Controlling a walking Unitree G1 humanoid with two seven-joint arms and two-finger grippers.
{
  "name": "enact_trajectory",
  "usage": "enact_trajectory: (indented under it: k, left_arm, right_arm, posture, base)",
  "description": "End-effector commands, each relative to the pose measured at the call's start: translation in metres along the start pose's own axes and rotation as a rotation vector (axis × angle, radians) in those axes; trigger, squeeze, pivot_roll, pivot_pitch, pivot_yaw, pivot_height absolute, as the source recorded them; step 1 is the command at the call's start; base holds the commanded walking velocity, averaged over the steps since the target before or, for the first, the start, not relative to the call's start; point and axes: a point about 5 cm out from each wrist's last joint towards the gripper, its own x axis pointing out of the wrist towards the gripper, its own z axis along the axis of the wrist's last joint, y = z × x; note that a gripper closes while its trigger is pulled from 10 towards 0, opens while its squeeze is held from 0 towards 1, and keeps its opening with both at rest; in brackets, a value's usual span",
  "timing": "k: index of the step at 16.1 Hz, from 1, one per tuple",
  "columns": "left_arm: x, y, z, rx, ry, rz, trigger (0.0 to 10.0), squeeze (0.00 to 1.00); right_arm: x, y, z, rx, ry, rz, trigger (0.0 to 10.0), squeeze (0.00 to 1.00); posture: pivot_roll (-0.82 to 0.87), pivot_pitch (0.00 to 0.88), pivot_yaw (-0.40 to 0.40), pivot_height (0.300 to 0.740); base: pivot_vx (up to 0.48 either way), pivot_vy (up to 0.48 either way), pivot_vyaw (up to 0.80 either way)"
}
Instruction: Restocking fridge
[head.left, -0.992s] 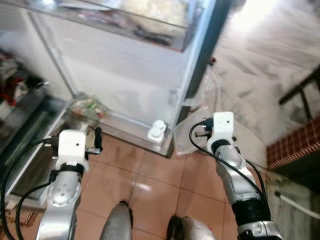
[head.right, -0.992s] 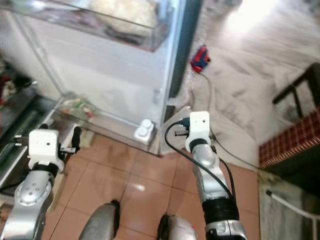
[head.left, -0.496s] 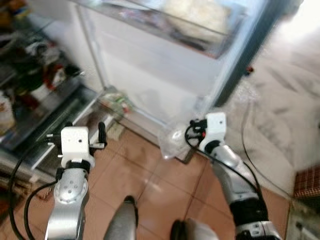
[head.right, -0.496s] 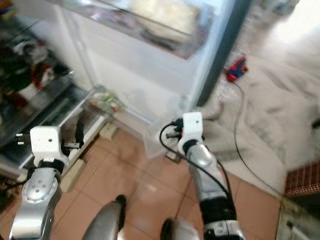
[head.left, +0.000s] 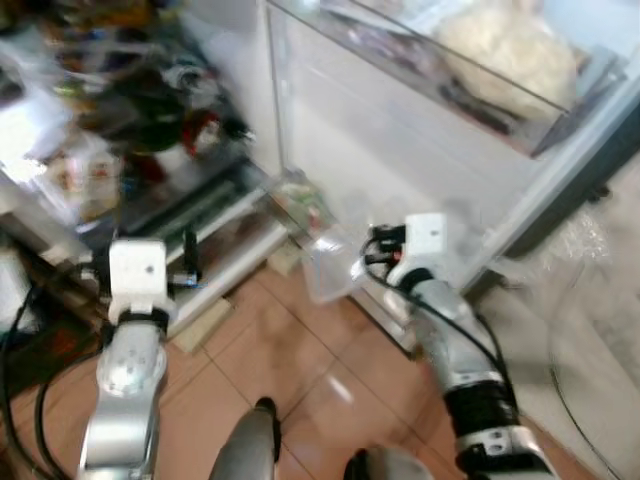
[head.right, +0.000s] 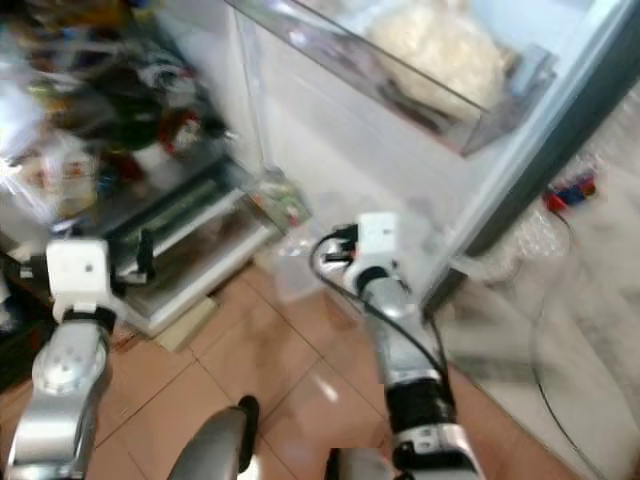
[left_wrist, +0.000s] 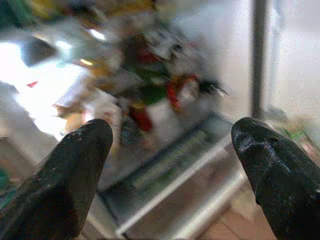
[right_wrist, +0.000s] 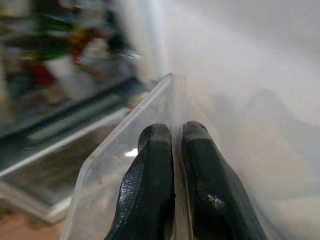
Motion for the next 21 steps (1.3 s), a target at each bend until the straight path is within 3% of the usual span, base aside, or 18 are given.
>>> enact_trajectory:
  k: [1, 8, 13, 14, 17, 21]
  left_arm:
    - [-0.003, -0.002, -0.004, 0.005, 0.023, -0.002, 10.0, 0.0]
    - [-0.007, -0.009, -0.009, -0.044, 0.058, 0.025, 10.0, 0.0]
    - [-0.003, -0.007, -0.006, -0.062, 0.073, 0.019, 10.0, 0.0]
    - [-0.005, -0.006, -0.005, -0.056, 0.059, 0.027, 10.0, 0.0]
    - [-0.012, -0.004, -0.008, -0.082, 0.076, 0.048, 10.0, 0.0]
    - [-0.012, -0.006, -0.004, -0.129, 0.057, 0.0, 10.0, 0.0]
  right_arm:
    - [0.001, -0.004, 0.001, -0.014, -0.008, -0.009, 10.0, 0.0]
    - [-0.003, -0.004, -0.001, -0.086, -0.01, 0.025, 10.0, 0.0]
    - [-0.007, 0.001, -0.003, -0.024, -0.04, 0.013, 10.0, 0.0]
    - [-0.007, -0.003, 0.0, 0.018, -0.059, -0.008, 10.0, 0.0]
    - [-0.007, -0.013, 0.003, 0.019, -0.069, -0.084, 10.0, 0.0]
    - [-0.007, -0.004, 0.006, 0.017, -0.087, -0.075, 10.0, 0.0]
  posture:
    - [0.15, 0.129, -0.037, 0.74]
    - [0.13, 0.117, -0.055, 0.74]
    - [0.14, 0.131, -0.032, 0.74]
    - [0.14, 0.133, -0.03, 0.74]
    - [0.15, 0.131, -0.028, 0.74]
    - [0.15, 0.129, -0.028, 0.74]
  base:
    - [0.0, 0.0, 0.8]
    - [0.0, 0.0, 0.8]
    - [0.0, 0.0, 0.8]
    - [0.0, 0.0, 0.0]
    - [0.0, 0.0, 0.0]
    - [0.0, 0.0, 0.0]
